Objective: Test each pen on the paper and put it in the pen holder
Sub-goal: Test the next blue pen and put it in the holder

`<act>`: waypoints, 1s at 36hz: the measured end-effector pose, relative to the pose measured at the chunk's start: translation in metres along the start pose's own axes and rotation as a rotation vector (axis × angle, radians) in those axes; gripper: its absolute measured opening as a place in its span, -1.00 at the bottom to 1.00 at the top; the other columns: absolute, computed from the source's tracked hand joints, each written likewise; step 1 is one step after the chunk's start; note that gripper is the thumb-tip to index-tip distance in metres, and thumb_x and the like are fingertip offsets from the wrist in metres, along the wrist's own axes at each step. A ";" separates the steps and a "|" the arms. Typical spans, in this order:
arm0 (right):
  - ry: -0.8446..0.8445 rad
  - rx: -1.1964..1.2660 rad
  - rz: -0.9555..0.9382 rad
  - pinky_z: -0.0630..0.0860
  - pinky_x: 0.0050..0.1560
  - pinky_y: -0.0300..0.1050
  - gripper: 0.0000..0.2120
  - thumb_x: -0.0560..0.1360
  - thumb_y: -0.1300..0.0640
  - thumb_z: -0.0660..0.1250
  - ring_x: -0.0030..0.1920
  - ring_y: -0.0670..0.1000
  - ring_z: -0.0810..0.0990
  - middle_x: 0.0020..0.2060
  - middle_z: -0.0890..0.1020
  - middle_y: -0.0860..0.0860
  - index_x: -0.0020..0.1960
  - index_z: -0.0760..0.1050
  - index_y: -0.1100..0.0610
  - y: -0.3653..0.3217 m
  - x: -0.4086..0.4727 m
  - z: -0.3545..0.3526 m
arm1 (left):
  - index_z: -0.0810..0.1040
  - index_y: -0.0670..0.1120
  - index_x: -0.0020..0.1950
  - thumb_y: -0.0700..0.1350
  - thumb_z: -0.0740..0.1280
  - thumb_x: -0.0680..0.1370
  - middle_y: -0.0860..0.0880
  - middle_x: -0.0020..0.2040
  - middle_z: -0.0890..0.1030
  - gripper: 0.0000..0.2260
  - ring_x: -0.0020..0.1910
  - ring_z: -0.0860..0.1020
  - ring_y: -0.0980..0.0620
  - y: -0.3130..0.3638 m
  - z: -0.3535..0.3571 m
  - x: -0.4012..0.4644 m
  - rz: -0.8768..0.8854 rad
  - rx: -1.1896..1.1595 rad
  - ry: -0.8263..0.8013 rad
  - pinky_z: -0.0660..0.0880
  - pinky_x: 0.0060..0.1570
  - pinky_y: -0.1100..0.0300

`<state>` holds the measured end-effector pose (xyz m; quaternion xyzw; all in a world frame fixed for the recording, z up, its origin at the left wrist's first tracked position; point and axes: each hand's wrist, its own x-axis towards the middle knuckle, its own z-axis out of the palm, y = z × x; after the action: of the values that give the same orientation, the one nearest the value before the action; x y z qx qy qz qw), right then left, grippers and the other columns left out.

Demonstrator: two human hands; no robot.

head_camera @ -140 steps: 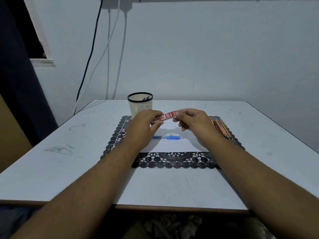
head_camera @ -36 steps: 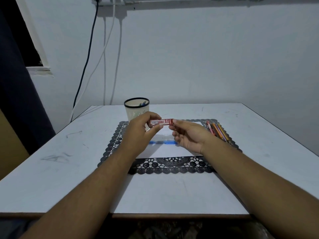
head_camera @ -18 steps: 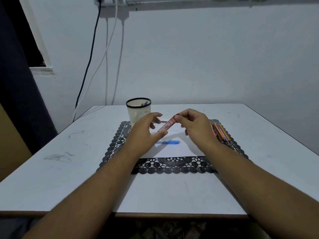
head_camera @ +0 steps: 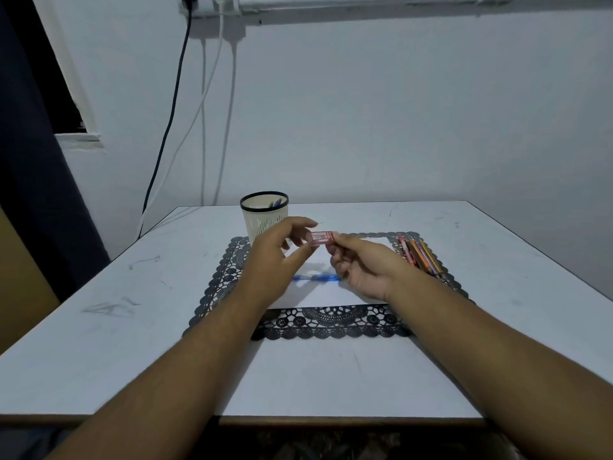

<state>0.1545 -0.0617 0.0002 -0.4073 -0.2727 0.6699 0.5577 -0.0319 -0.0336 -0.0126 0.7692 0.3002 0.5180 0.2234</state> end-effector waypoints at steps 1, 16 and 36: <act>-0.008 0.035 0.008 0.40 -0.50 -0.36 -0.86 0.63 0.18 0.36 -0.37 -0.10 0.48 -0.33 0.65 0.06 -0.08 0.58 0.21 -0.001 0.001 0.000 | 0.62 0.08 0.20 -0.20 0.50 0.53 0.28 -0.07 0.61 -0.69 -0.11 0.52 0.21 0.003 0.001 0.000 -0.001 -0.011 -0.021 0.44 -0.07 0.24; -0.165 0.073 0.095 0.53 -0.48 -0.28 -0.81 0.48 0.19 0.41 -0.36 -0.08 0.59 -0.13 0.73 0.12 0.04 0.63 0.26 0.000 0.003 0.000 | 0.60 -0.03 0.12 -0.14 0.39 0.64 0.09 0.01 0.67 -0.93 -0.11 0.58 0.13 0.014 0.003 0.003 0.087 0.029 0.088 0.44 -0.15 0.30; -0.170 0.029 0.097 0.60 -0.37 -0.26 -0.63 0.42 0.19 0.41 -0.33 -0.03 0.61 -0.01 0.71 0.17 0.18 0.59 0.31 0.004 0.005 -0.001 | 0.57 0.03 0.18 -0.07 0.35 0.65 0.14 0.04 0.63 -0.88 -0.07 0.55 0.12 0.005 -0.004 0.004 0.098 0.178 -0.035 0.36 -0.12 0.37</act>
<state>0.1535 -0.0576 -0.0049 -0.3534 -0.2894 0.7321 0.5054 -0.0334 -0.0344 -0.0045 0.8085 0.3032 0.4863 0.1340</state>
